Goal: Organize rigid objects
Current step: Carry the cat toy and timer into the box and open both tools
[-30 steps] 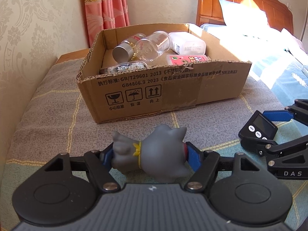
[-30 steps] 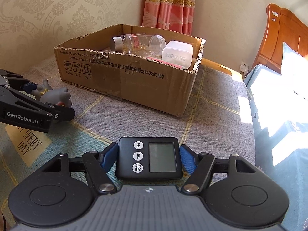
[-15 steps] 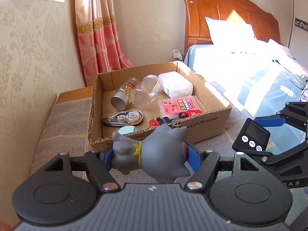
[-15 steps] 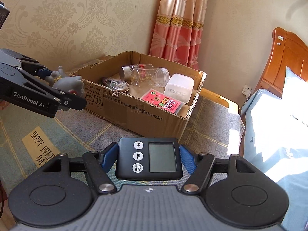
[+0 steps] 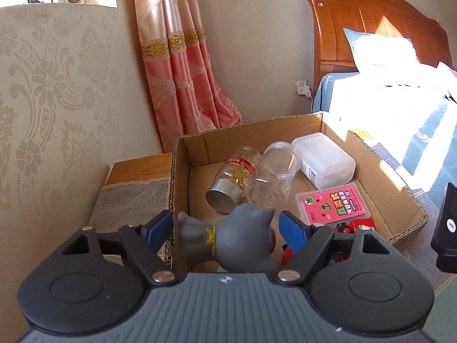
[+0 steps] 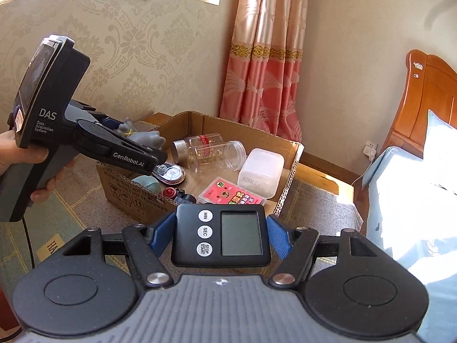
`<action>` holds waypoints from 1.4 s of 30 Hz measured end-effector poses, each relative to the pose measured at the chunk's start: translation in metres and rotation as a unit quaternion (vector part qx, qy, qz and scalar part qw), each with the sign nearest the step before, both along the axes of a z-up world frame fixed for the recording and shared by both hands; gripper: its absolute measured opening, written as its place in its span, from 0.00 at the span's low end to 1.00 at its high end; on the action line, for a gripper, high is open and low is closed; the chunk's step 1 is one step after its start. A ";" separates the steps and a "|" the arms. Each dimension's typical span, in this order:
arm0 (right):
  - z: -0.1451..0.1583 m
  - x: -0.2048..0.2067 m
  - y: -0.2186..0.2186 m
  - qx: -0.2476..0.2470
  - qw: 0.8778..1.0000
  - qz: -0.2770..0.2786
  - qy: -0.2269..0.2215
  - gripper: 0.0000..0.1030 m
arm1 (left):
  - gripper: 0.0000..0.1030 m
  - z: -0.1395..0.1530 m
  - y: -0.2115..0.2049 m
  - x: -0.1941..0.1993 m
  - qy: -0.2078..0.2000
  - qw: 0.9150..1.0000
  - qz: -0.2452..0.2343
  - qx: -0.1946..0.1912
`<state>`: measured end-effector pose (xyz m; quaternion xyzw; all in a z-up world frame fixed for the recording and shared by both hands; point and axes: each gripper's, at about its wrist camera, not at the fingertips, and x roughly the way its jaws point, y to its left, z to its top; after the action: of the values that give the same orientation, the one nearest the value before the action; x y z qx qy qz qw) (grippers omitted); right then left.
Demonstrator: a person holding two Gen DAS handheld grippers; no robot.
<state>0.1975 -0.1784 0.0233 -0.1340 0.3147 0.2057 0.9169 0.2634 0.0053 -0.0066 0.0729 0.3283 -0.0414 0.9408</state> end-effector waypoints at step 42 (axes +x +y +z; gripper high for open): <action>0.022 -0.012 0.045 0.008 0.983 -0.176 0.057 1.00 | 1.00 0.041 0.036 -0.114 -0.011 0.996 0.082 -0.030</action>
<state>0.1854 -0.1332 0.0453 -0.0570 0.3838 0.0510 0.9202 0.1490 0.0418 0.0341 0.0182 0.3214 0.0266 0.9464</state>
